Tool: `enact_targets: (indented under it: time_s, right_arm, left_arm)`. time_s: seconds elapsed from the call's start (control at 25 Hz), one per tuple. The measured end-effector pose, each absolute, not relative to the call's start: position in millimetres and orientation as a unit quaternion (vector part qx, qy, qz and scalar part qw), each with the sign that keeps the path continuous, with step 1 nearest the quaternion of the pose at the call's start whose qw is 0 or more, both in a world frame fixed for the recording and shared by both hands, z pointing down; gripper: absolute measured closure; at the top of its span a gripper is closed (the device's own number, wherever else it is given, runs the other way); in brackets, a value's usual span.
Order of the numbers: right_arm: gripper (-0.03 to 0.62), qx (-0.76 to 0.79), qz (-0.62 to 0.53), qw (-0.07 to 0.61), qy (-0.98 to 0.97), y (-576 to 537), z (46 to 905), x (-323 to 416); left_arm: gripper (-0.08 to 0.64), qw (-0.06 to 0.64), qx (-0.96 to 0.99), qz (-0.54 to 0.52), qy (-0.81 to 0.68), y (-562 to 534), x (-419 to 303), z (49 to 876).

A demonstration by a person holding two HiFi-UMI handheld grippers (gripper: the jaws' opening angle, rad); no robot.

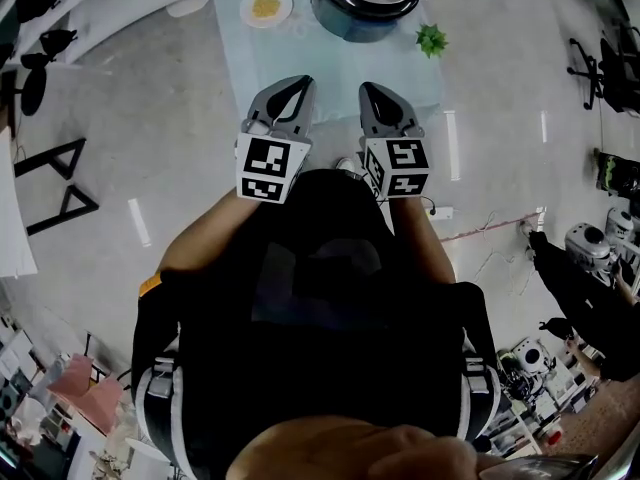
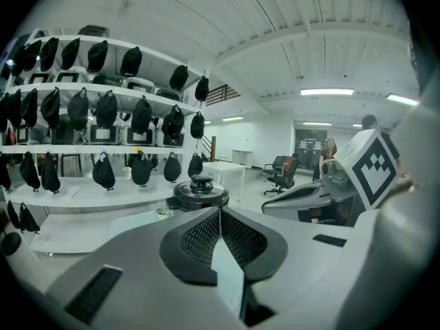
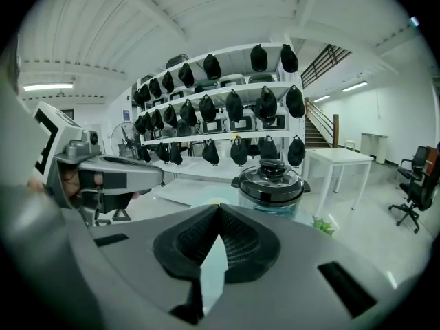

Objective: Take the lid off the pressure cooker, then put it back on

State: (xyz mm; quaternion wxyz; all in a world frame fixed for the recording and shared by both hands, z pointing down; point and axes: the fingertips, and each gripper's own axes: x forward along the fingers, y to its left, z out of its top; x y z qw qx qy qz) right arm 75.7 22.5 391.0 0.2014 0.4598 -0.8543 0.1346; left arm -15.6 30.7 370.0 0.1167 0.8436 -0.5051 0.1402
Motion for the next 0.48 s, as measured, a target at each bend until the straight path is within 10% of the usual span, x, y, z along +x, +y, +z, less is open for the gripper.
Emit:
enact_targets:
  time_s: [0.48]
  right_arm:
    - [0.574, 0.42, 0.125, 0.189, -0.879, 67, 373, 139]
  left_arm:
    - [0.546, 0.121, 0.82, 0.141, -0.541, 82, 56, 361]
